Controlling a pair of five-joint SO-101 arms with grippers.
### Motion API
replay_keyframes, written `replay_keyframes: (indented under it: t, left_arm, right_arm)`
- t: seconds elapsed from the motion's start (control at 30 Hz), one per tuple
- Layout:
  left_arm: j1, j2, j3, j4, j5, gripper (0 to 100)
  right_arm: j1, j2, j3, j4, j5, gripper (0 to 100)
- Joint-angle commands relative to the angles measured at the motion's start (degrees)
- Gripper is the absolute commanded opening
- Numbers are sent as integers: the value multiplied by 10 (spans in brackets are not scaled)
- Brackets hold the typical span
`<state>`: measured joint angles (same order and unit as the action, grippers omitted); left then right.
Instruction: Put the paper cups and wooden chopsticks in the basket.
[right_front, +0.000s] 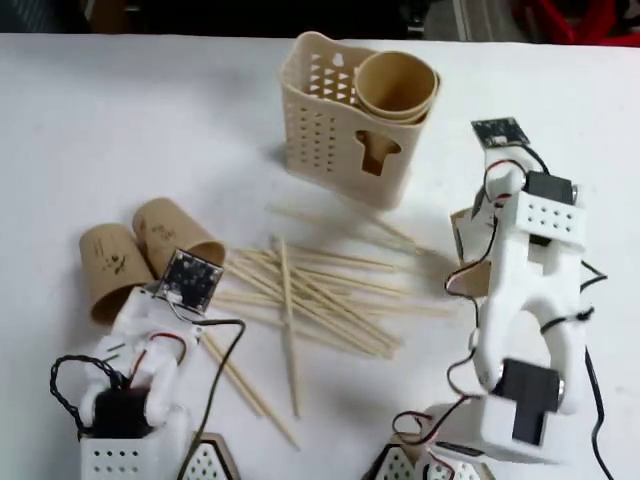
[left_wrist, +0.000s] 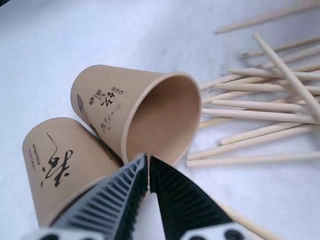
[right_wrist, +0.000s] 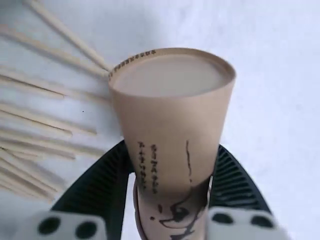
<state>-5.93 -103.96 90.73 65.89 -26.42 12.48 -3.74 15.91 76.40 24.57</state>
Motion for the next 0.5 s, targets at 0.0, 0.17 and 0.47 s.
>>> replay_keyframes:
  t: [0.0,0.17,0.47]
  left_arm:
    - [-6,-5,-6,-14,-5,35]
    - [-6,-5,-6,-14,-5,35]
    - [-6,-5,-6,-14,-5,35]
  right_arm:
    - [7,40,-29,-25,-53,241]
    - [4,60,-109,65,-76,385]
    - [29,53,-286,220,58,384]
